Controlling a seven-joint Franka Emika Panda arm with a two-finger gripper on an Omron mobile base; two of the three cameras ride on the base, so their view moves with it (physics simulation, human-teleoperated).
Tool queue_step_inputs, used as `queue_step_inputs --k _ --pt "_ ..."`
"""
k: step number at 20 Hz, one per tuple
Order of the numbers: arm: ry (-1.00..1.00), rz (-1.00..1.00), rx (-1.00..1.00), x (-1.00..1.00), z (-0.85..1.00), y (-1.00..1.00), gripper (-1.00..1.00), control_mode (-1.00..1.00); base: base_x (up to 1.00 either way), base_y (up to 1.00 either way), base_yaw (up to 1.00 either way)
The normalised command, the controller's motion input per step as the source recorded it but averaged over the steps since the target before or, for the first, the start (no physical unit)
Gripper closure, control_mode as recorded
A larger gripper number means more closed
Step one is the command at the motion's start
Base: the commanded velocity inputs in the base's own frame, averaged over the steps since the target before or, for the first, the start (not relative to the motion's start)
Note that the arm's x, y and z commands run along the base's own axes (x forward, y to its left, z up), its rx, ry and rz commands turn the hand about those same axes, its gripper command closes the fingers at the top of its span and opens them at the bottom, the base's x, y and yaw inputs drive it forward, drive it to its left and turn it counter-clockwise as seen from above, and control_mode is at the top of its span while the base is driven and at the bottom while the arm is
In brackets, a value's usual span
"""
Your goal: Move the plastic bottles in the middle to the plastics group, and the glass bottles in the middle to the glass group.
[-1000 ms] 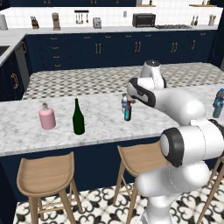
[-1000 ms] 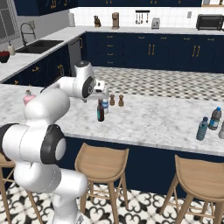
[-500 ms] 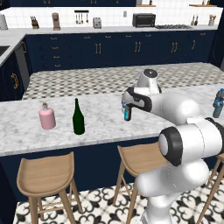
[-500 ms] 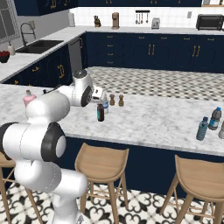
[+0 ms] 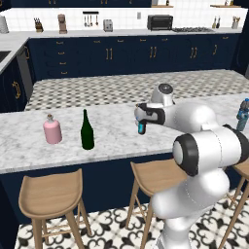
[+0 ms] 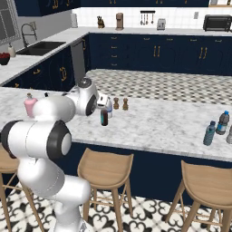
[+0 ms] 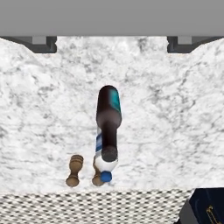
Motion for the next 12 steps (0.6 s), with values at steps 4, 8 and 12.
queue_step_inputs --k 4,8,12 --pt "-0.01 0.0 0.0 0.14 -0.18 0.0 -1.0 -1.0 0.0 0.0 0.0" --pt "-0.02 0.0 -0.01 0.15 -0.12 0.0 -1.0 -1.0 0.0 0.0 0.0" --pt "-0.03 0.0 -0.01 0.3 -0.03 0.0 -1.0 -1.0 0.0 0.0 0.0"
